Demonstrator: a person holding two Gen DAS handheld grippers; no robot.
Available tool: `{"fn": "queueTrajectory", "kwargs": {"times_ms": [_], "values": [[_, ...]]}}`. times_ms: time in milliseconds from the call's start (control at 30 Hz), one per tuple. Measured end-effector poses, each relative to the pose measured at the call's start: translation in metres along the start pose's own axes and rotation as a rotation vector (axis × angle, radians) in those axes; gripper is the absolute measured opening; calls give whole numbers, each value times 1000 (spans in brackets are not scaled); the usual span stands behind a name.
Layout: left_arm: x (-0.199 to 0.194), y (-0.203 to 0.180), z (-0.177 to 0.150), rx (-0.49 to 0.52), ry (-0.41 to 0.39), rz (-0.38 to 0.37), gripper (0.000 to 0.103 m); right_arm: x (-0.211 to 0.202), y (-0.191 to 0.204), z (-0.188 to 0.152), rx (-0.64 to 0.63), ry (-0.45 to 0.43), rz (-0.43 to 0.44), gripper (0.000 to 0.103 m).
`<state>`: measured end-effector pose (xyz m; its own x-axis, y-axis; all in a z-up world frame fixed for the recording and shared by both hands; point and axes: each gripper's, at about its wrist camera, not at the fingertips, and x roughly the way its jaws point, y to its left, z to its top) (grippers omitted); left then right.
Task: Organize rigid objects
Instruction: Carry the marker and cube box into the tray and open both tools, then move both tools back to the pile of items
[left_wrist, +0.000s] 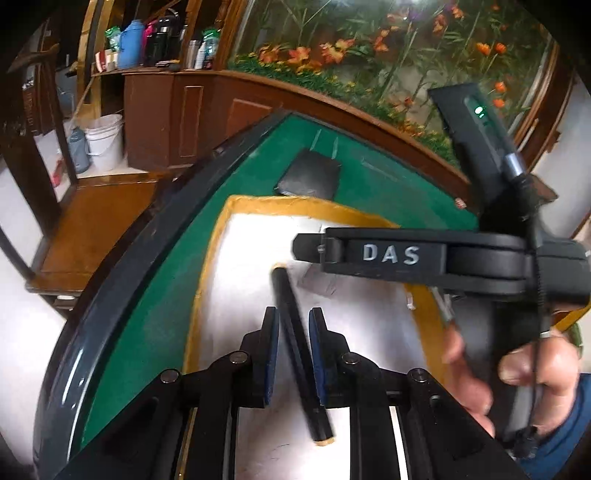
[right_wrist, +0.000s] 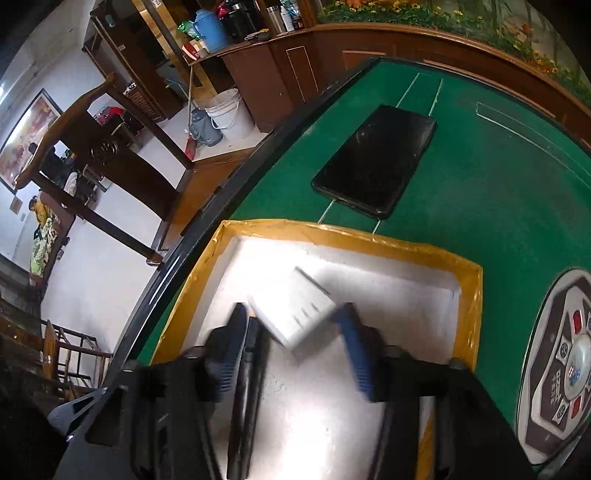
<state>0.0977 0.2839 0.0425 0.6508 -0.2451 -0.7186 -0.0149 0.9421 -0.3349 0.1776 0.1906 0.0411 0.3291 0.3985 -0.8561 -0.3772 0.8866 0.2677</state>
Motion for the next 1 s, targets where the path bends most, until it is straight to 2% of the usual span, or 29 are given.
{"fn": "queueTrajectory", "kwargs": {"times_ms": [67,167,300,400,567,667,733,800,867,1000], "values": [[1,-1,-1,-1,15,4,30,-4,0,-1,-6,-22,0,59],[-1,-8,-10,15,31,33,30,-18,-2,-3,-22,-45,7,59],[-12,-9,-26,8,15,67,30,-53,-11,-16,-26,-87,72,59],[-25,-5,-37,7,-8,122,30,-87,-23,-35,-28,-130,133,59],[-46,-7,-42,16,-75,109,30,-151,-55,-86,-48,-204,179,59],[-60,-29,-46,72,-123,137,30,-182,-82,-116,-39,-246,184,59],[-74,-50,-54,132,-151,141,39,-204,-107,-145,-34,-281,165,59],[-87,-75,-69,196,-169,95,60,-218,-130,-170,-15,-314,145,61],[-92,-97,-84,247,-173,24,68,-229,-162,-198,18,-349,121,61],[-86,-153,-125,396,-99,-103,69,-238,-226,-238,141,-410,54,61]]}}
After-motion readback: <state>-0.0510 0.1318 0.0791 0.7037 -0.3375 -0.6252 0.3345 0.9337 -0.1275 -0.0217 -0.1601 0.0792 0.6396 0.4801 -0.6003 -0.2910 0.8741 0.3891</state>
